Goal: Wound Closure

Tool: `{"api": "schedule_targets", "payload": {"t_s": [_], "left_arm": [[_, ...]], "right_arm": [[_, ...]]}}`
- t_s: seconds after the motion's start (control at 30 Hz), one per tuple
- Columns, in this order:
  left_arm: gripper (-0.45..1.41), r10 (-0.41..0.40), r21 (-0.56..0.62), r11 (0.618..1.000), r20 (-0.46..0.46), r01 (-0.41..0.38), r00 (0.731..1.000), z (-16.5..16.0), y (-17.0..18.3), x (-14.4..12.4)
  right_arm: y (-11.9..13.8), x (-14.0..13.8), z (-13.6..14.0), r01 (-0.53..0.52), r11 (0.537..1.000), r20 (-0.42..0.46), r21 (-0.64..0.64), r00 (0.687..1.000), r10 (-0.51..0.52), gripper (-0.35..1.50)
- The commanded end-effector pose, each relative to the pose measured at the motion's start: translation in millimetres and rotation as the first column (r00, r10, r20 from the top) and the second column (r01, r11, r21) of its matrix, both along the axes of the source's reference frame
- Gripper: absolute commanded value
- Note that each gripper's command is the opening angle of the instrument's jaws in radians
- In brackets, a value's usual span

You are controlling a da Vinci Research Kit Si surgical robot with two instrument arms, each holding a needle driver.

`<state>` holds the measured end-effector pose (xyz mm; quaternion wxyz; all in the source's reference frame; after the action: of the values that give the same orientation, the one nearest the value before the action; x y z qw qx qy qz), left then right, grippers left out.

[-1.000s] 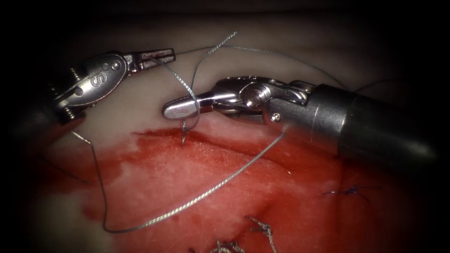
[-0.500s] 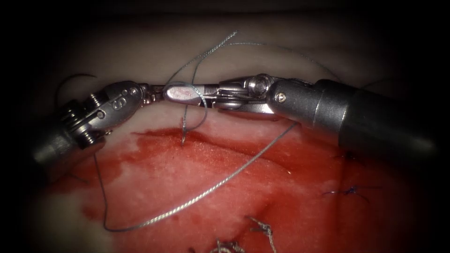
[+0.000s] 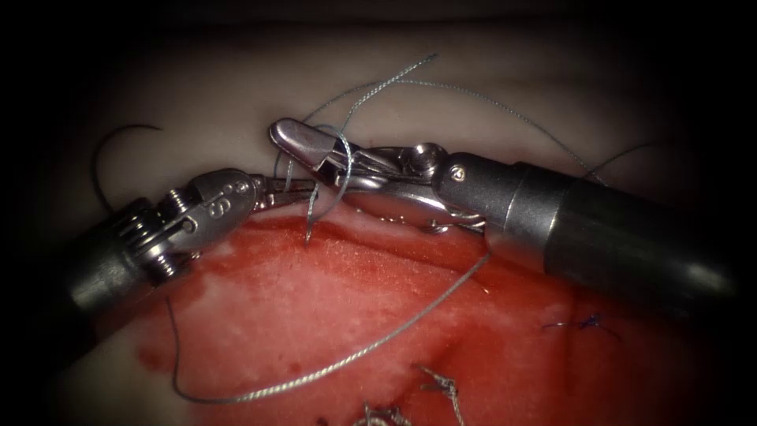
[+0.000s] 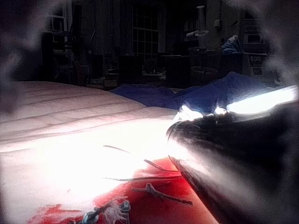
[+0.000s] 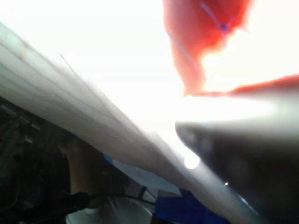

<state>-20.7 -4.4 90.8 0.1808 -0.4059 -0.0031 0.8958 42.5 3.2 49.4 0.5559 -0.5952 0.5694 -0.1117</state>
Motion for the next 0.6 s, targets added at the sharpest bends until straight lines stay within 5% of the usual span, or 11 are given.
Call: {"api": "schedule_targets", "payload": {"t_s": [0.03, 0.3, 0.47, 0.5, 0.57, 0.6], "left_arm": [[-0.45, 0.014, -0.020, 1.000, 0.006, -0.014, 1.000, -0.8, 1.4, -0.1], [-0.45, 0.157, -0.095, 0.981, -0.138, -0.171, 0.978, -1.0, 1.2, 1.4], [-0.45, 0.217, -0.126, 0.960, -0.224, -0.249, 0.950, -1.0, 1.1, 1.5], [-0.45, 0.238, -0.134, 0.952, -0.240, -0.275, 0.941, -1.1, 1.0, 1.5], [-0.45, 0.257, -0.141, 0.944, -0.259, -0.300, 0.931, -1.4, 0.8, 1.5], [-0.45, 0.270, -0.144, 0.938, -0.268, -0.315, 0.925, -1.9, 0.8, 1.4]], "right_arm": [[1.1, 0.8, -1.4, -0.024, 1.000, -0.016, 0.010, 1.000, 0.024, -0.35], [2.2, 0.4, -3.7, -0.034, 0.999, 0.022, 0.006, 0.999, 0.033, -0.35], [2.5, 0.0, -4.8, 0.009, 0.997, 0.261, -0.076, 0.965, 0.012, -0.35], [2.5, -0.1, -4.9, 0.025, 0.996, 0.334, -0.083, 0.943, 0.004, -0.35], [2.6, -0.4, -5.3, 0.106, 0.987, 0.545, -0.121, 0.838, -0.023, -0.35], [2.5, -0.3, -5.6, 0.191, 0.975, 0.704, -0.110, 0.708, -0.059, -0.35]]}}
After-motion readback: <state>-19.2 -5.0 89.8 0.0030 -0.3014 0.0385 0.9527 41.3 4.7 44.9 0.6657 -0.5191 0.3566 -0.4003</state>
